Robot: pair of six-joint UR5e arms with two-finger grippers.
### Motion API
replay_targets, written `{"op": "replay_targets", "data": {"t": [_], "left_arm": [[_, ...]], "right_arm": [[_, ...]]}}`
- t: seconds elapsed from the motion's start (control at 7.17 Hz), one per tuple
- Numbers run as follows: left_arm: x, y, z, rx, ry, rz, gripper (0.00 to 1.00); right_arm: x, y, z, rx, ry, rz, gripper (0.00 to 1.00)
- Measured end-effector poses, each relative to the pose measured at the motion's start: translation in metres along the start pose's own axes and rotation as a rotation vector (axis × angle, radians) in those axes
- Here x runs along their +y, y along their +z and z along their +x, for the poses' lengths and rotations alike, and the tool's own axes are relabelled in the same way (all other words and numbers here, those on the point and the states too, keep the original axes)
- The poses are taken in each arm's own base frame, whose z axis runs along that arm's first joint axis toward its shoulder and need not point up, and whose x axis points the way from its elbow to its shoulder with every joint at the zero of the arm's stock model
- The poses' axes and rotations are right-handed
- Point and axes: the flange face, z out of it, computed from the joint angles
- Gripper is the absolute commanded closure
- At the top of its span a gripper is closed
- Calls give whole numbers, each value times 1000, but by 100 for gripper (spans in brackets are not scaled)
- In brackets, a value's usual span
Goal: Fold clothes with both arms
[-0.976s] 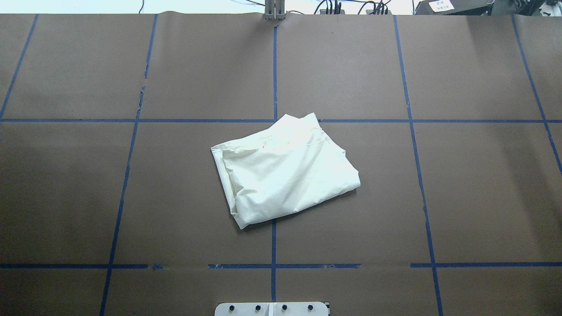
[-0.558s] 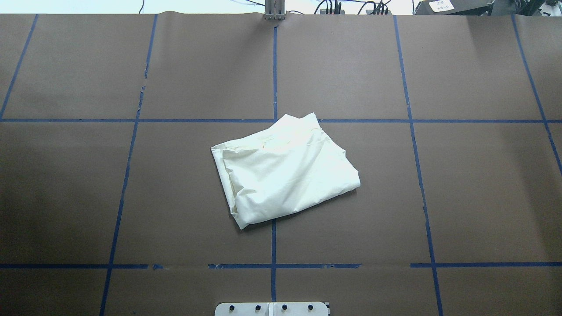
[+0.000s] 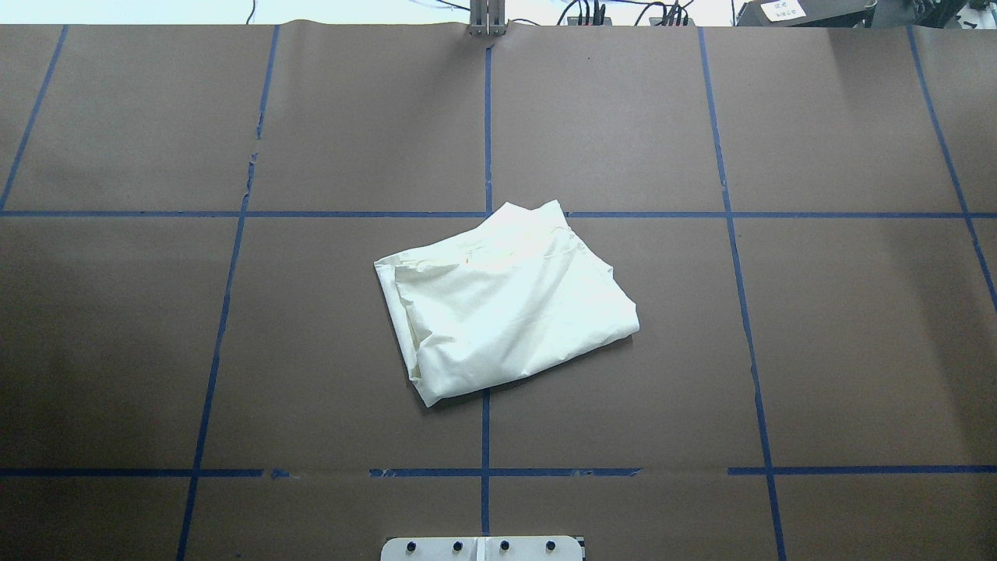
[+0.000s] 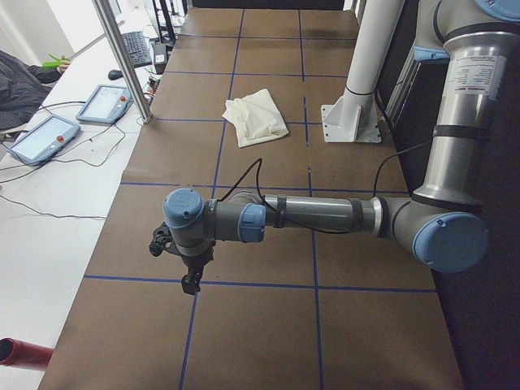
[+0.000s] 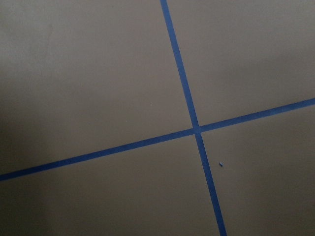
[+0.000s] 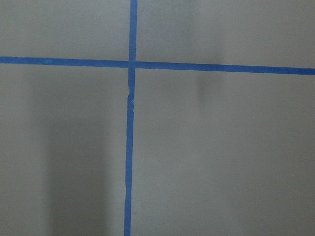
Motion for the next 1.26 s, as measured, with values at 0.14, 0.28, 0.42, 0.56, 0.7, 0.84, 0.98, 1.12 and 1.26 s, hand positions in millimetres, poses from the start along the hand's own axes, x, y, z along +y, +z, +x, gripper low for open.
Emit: {"op": "replay_targets", "data": {"t": [0.14,0.28,0.42,0.56,0.7,0.84,0.98,1.12,1.26], "left_arm": [[0,-1,0,-2,0,1,0],[-1,-2,1,-5,2,2,0],[1,-1,0,-6,0,-1,0],[7,4,-2,-2,-5,-7,0],[12,7,-4,3,-4,-10,0],[14,8,-4,3,0,-9,0],[13,8,-3,1,6,-2,0],[12,8,-2,1,12,4,0],[12,7,-2,1,15,7,0]], "right_arm": [[0,0,0,0,0,1,0],[0,0,0,0,0,1,0],[0,0,0,0,0,1,0],[0,0,0,0,-1,1,0],[0,0,-1,-1,-1,1,0],[0,-1,-1,-1,-1,1,0],[-1,-1,-1,-1,-3,2,0],[-1,-1,-1,-1,-3,3,0],[-1,-1,-1,-1,-4,3,0]]}}
